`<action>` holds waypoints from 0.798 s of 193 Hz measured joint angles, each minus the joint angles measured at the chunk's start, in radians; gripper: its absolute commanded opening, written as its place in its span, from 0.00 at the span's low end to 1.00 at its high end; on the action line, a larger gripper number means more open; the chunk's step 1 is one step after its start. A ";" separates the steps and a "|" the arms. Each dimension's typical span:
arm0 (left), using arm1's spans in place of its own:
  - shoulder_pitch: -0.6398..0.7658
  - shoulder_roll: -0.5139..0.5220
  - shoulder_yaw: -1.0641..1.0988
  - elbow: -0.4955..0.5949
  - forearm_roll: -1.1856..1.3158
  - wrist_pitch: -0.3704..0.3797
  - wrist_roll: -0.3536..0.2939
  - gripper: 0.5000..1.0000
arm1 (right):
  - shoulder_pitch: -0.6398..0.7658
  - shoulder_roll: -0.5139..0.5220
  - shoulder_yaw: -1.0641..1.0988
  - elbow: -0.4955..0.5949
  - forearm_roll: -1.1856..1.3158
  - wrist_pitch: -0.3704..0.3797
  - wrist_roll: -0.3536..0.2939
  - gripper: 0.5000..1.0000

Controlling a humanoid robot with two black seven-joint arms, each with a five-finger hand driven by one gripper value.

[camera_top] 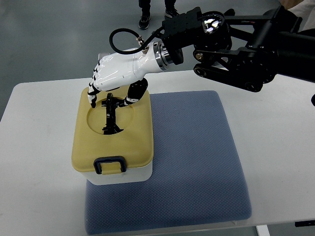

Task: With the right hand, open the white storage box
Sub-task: 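Lower the right hand and close fingers around the black lid handle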

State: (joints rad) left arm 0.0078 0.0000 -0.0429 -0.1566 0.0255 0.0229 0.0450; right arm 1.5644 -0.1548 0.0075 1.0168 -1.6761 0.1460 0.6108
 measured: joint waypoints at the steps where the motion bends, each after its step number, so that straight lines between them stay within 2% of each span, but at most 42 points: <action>1: 0.000 0.000 0.000 0.000 0.000 0.000 0.000 1.00 | 0.000 0.000 -0.001 0.000 0.000 0.000 0.000 0.38; 41: 0.000 0.000 0.000 0.000 0.000 0.000 0.000 1.00 | 0.003 0.012 -0.032 -0.001 -0.007 -0.013 0.000 0.32; 154: 0.000 0.000 0.000 0.000 0.000 0.000 0.000 1.00 | 0.005 0.009 -0.035 -0.010 -0.008 -0.027 0.000 0.24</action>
State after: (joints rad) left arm 0.0077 0.0000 -0.0430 -0.1566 0.0256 0.0229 0.0448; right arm 1.5692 -0.1453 -0.0276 1.0063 -1.6843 0.1190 0.6108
